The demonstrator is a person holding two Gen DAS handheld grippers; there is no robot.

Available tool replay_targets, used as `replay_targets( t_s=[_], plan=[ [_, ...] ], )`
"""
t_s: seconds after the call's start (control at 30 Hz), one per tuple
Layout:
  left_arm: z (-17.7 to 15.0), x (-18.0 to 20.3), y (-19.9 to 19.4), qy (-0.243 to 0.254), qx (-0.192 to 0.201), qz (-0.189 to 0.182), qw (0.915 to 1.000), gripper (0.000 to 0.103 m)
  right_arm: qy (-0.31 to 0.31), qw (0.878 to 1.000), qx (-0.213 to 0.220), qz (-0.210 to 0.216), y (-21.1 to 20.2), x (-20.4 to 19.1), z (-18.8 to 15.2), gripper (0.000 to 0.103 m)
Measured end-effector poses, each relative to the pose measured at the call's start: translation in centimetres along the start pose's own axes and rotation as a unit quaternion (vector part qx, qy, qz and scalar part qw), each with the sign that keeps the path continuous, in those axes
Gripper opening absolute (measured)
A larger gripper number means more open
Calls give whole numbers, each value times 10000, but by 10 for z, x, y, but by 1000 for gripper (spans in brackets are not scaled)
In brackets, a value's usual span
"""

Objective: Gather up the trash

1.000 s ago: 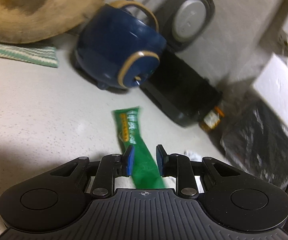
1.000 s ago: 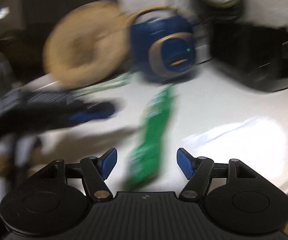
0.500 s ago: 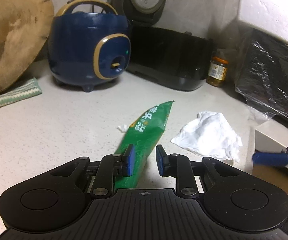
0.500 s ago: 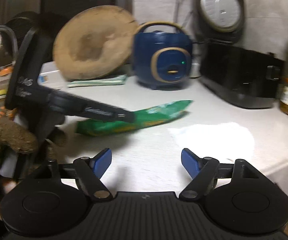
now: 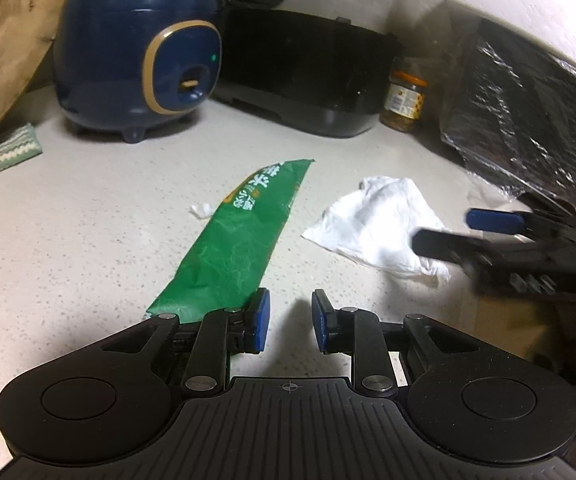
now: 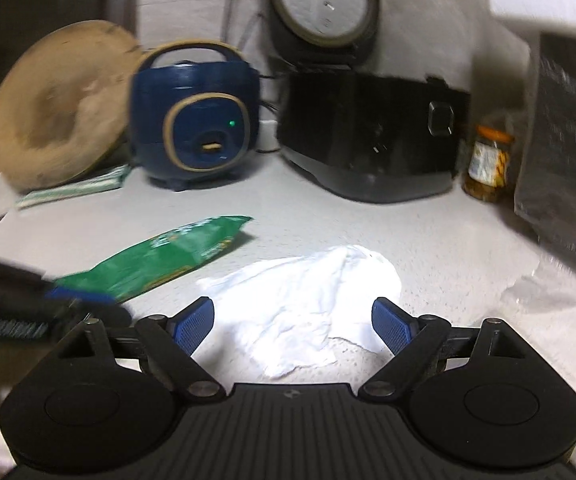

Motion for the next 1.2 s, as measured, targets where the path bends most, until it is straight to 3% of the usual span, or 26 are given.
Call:
replay_targets(
  t_s=[0.17, 0.27, 0.4, 0.5, 0.67, 0.83, 1.0, 1.1, 1.2],
  plan=[
    [2, -1, -2, -77, 49, -2, 10000, 26, 549, 9979, -317, -108, 36, 11, 0, 88],
    [4, 0, -5, -120, 148, -63, 9998, 26, 560, 9976, -374, -163, 45, 10, -2, 93],
    [15, -5, -22, -361, 672, -322, 9966, 26, 524, 9977, -408, -102, 45, 10, -6, 95],
    [21, -14, -29, -405, 1008, 27, 9941, 26, 539, 9980, -337, -58, 40, 13, -9, 97],
    [17, -22, -8, -449, 531, 219, 9973, 26, 305, 9991, -305, 4, 34, 8, -17, 103],
    [12, -22, -3, -347, 400, 388, 9978, 25, 36, 9992, -379, -78, 33, 3, -20, 103],
    [8, -17, 0, -287, 232, 137, 9992, 24, -124, 9988, -467, 91, 28, 0, -21, 103],
    [3, -9, 4, -391, -30, -416, 9984, 24, -188, 9983, -444, 312, 16, -9, -25, 100],
    [1, 2, 3, -49, -15, -321, 9995, 24, -444, 9984, -166, 307, -2, -21, -25, 100]
  ],
)
Point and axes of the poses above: each gripper's, at about its wrist camera, not at the fingertips, and y roughly the way its jaws point, x to its right, z to its top, the point moved 5 cm from there along y, roughly the way its jaws point, and after that the axes turned 2 degrees about y, right-handed, at the moved point
